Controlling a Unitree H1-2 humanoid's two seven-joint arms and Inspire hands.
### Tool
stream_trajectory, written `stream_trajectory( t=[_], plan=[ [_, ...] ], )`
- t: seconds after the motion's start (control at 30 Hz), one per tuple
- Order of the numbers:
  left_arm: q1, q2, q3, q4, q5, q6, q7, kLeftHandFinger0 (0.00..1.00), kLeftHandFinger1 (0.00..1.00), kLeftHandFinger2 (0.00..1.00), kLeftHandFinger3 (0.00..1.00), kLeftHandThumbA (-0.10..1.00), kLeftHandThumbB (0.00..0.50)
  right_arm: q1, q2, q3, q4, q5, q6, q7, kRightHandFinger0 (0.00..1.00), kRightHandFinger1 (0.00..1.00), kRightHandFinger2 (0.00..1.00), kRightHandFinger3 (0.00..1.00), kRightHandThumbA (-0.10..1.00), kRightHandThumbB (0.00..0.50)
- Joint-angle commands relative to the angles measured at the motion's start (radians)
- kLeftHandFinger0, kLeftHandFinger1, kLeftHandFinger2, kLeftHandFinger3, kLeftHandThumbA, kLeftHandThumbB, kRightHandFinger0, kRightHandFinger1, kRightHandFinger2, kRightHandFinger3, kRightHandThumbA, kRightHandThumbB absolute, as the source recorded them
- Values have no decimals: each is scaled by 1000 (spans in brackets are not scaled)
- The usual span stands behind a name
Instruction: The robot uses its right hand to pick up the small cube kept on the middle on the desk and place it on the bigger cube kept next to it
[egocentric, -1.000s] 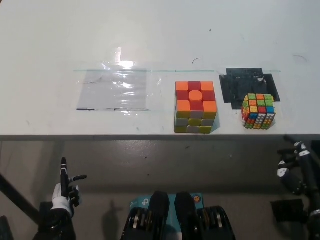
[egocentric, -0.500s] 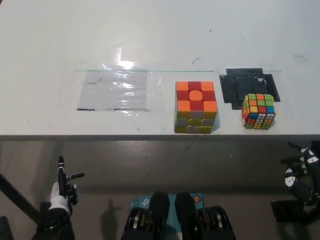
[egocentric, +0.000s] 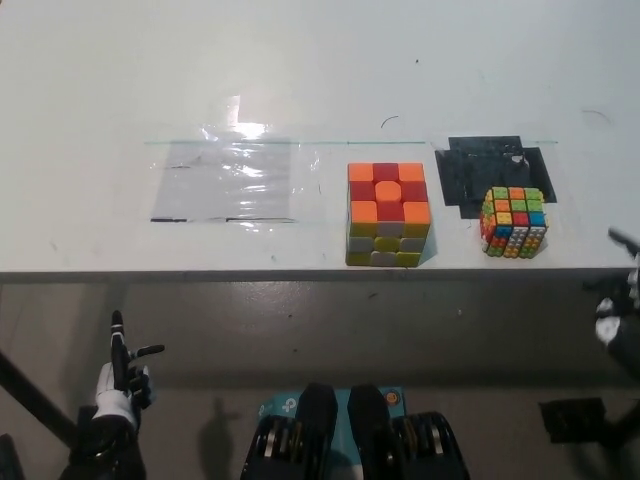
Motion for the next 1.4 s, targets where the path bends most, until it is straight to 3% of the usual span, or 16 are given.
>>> stream_trajectory(
  t=[0.0, 0.17, 0.23, 0.3, 0.33, 0.37, 0.43, 0.47, 0.5, 0.53, 0.67, 0.73, 0.87, 0.97, 1.13, 1.37],
  plan=[
    [-24, 27, -8, 0, -7, -32, 2, 0, 0, 0, 74, 1000, 500, -73, -39, -16, -63, 3, 30, 46, 257, 316, 511, 931, 130, 140],
    [-21, 27, -8, 1, -13, -35, -12, 0, 0, 5, 57, 1000, 500, -133, -51, -1, -74, -8, 45, 71, 305, 360, 567, 945, 148, 144],
    [-21, 25, -5, -1, -17, -35, -11, 0, 0, 11, 51, 1000, 500, -171, -45, 11, -67, -11, 29, 78, 292, 366, 587, 934, 136, 181],
    [-17, 26, -8, -2, -15, -41, -17, 0, 0, 3, 59, 1000, 500, -197, -47, 25, -62, -25, 35, 87, 352, 452, 671, 951, 188, 223],
    [-17, 27, -10, -1, -14, -40, -16, 0, 0, 0, 42, 1000, 500, -218, -59, 49, -60, -71, 47, 97, 462, 675, 797, 981, 295, 255],
    [-19, 27, -11, 0, -13, -40, -14, 0, 0, 0, 41, 1000, 500, -226, -64, 58, -59, -90, 52, 101, 476, 698, 807, 984, 305, 256],
    [-20, 27, -18, 2, -5, -35, -2, 0, 0, 12, 39, 1000, 500, -261, -75, 97, -27, -139, 27, 110, 617, 892, 960, 1000, 380, 294],
    [-21, 27, -18, 3, -7, -35, -2, 0, 0, 14, 38, 1000, 500, -269, -76, 106, -19, -150, 17, 111, 657, 923, 980, 1000, 390, 292],
    [-21, 26, -15, 1, -11, -35, -6, 0, 0, 32, 44, 1000, 500, -281, -81, 117, -8, -148, 19, 123, 869, 1000, 1000, 1000, 426, 298],
    [-21, 24, -13, -1, -13, -33, -3, 0, 0, 1, 11, 1000, 500, -293, -85, 129, 6, -151, 18, 130, 1000, 1000, 1000, 1000, 459, 312],
    [-21, 24, -11, 1, -17, -33, -6, 0, 0, 0, 0, 1000, 500, -360, -103, 189, 100, -183, -22, 154, 1000, 1000, 1000, 1000, 564, 358],
    [-25, 27, -11, 0, -19, -29, -12, 0, 0, 8, 16, 1000, 500, -400, -106, 223, 157, -213, -34, 159, 1000, 1000, 1000, 1000, 655, 414],
    [-27, 27, -15, 1, -18, -26, -7, 0, 0, 2, 11, 1000, 500, -439, -89, 250, 219, -216, -38, 154, 1000, 1000, 1000, 1000, 693, 487],
    [-28, 26, -12, -1, -23, -22, -12, 0, 0, 35, 57, 1000, 500, -463, -86, 274, 258, -223, -39, 166, 1000, 1000, 1000, 1000, 694, 491],
    [-32, 30, -15, 3, -19, -21, -3, 0, 0, 0, 2, 1000, 500, -485, -87, 294, 318, -227, -46, 176, 1000, 1000, 1000, 1000, 703, 498],
    [-37, 30, -24, 3, -12, -18, -3, 0, 0, 3, 13, 1000, 500, -516, -80, 309, 472, -245, -112, 143, 1000, 1000, 1000, 1000, 734, 500]
  ],
)
